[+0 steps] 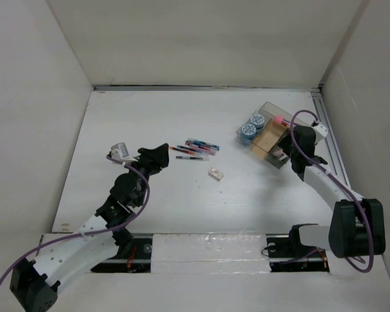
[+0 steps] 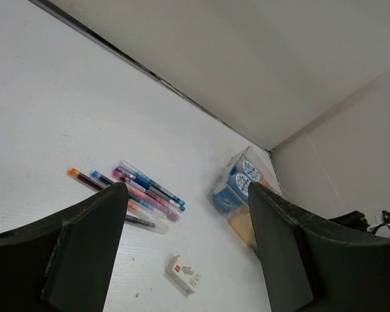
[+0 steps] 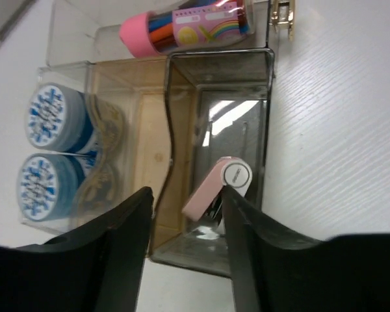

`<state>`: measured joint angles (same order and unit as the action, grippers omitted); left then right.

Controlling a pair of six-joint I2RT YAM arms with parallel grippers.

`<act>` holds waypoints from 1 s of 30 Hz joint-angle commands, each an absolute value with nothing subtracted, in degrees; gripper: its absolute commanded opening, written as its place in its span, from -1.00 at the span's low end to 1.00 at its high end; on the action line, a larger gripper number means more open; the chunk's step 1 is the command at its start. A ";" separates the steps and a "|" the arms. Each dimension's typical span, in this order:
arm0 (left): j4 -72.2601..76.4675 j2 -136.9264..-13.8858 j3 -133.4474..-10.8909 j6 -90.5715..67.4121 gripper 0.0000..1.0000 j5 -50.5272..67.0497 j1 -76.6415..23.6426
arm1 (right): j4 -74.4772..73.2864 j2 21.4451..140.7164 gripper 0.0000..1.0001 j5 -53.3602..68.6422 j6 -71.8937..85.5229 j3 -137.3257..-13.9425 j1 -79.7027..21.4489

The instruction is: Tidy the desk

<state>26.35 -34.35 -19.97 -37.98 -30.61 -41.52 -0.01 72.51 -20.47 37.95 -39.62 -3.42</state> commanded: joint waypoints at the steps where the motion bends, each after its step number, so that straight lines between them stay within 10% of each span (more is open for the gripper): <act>1: 29.00 -34.19 -20.22 -37.71 0.43 -30.67 -41.31 | 3.77 68.65 -0.04 -16.80 35.69 -40.96 -4.74; 5: 28.74 -34.28 -20.57 -37.71 0.43 -30.67 -41.31 | 6.32 65.83 -0.82 -13.99 32.18 -38.06 -12.19; 8: 28.83 -34.37 -20.30 -37.79 0.43 -30.85 -41.31 | 7.39 67.49 -0.85 -7.31 26.99 -37.44 -16.86; 15: 28.48 -34.02 -20.65 -37.79 0.43 -30.67 -41.31 | 3.61 79.53 0.48 -3.09 16.46 -42.35 -33.56; 30: 28.56 -33.14 -20.22 -37.53 0.42 -31.02 -41.31 | -4.22 100.98 0.39 -12.22 11.16 -57.56 -44.56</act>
